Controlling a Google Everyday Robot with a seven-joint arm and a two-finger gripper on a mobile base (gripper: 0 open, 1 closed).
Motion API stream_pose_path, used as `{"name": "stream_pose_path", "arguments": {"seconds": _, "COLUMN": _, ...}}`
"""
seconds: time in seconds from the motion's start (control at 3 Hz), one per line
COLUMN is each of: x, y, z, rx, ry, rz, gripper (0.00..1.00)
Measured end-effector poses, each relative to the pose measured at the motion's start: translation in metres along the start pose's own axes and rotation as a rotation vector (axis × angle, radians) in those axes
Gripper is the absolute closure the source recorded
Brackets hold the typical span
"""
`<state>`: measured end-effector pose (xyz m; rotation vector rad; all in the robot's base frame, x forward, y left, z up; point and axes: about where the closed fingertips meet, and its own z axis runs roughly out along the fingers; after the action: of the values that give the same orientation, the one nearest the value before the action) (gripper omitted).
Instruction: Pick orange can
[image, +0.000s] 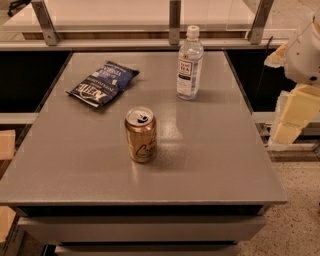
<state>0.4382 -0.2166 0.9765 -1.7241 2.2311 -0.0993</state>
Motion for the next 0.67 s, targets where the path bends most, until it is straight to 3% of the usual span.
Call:
{"name": "stream_pose_path", "arguments": {"seconds": 0.33, "x": 0.0, "y": 0.0, "z": 0.0, "rx": 0.0, "ry": 0.0, "rz": 0.0, "gripper": 0.0}}
{"name": "stream_pose_path", "arguments": {"seconds": 0.67, "x": -0.0027, "y": 0.003, "z": -0.0014, "rx": -0.003, "ry": -0.048, "rz": 0.001, "gripper": 0.0}}
